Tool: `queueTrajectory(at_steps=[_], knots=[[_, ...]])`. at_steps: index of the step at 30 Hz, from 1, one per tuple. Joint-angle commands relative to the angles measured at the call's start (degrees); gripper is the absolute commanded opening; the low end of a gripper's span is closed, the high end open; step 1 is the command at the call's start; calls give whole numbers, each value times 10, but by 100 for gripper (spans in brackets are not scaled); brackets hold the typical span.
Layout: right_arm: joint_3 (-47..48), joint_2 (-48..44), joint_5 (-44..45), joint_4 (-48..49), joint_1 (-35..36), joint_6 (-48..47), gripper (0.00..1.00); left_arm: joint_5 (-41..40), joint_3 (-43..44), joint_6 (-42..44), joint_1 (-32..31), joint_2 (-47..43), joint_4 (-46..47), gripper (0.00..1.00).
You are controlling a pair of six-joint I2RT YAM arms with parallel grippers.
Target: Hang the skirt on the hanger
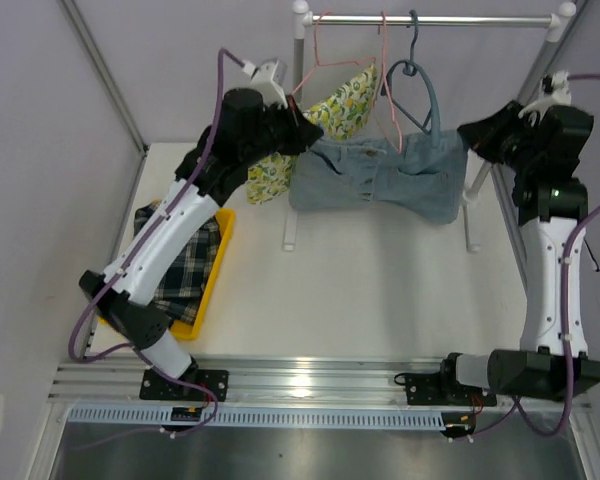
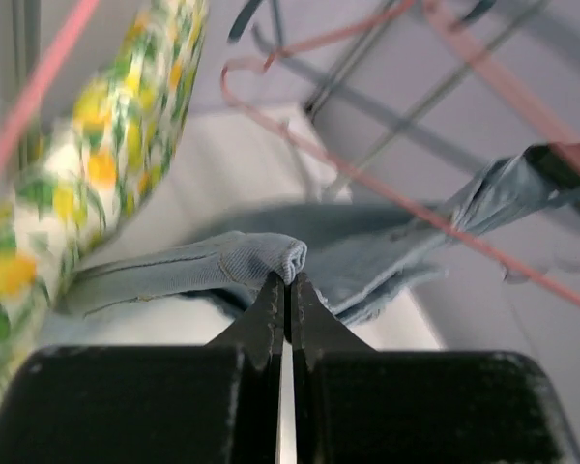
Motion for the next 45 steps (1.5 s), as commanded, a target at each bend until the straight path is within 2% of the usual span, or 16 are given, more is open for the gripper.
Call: queueTrajectory(at_steps=[1,2,3,5,8,9,11,14,16,17,19,23,33,36,41,45], knots=[[-150,-86,-7,12,-1,1,0,15,-206,-4,5,-72,45,0],[-242,-133,-3,27,3,10,0,24,-243,-15,2,-106,78,0],[-243,-133,5,30,8,10,0,26,-315,-19,0,-106,89,0],[-382,-201,19,45,30,26,0,27,-422,-31,-10,-157,123,0],[-550,-275,37,65,56,68,9,33,-604,-54,-35,-194,178,0],[-586,-290,37,68,62,77,13,34,-627,-67,-40,-198,206,0],[-663,-336,49,71,66,111,39,44,-682,-80,-66,-195,234,0],[-693,-398,53,62,66,127,60,35,-723,-90,-108,-192,250,0],[-681,-414,59,40,66,122,72,21,-738,-91,-119,-200,245,17],[-670,-415,61,30,66,116,73,13,-743,-90,-125,-210,243,42],[-632,-407,60,2,66,92,74,1,-749,-85,-125,-250,231,51],[-583,-404,82,-18,66,70,74,-42,-724,-60,-125,-320,162,66],[-483,-335,88,-1,68,44,71,-73,-536,26,-130,-412,101,67],[-491,-324,70,22,69,55,70,-119,-407,69,-130,-380,121,67],[-495,-321,65,31,74,55,70,-212,-277,152,-131,-299,219,70],[-501,-318,57,36,75,50,70,-224,-150,226,-121,-159,245,71]])
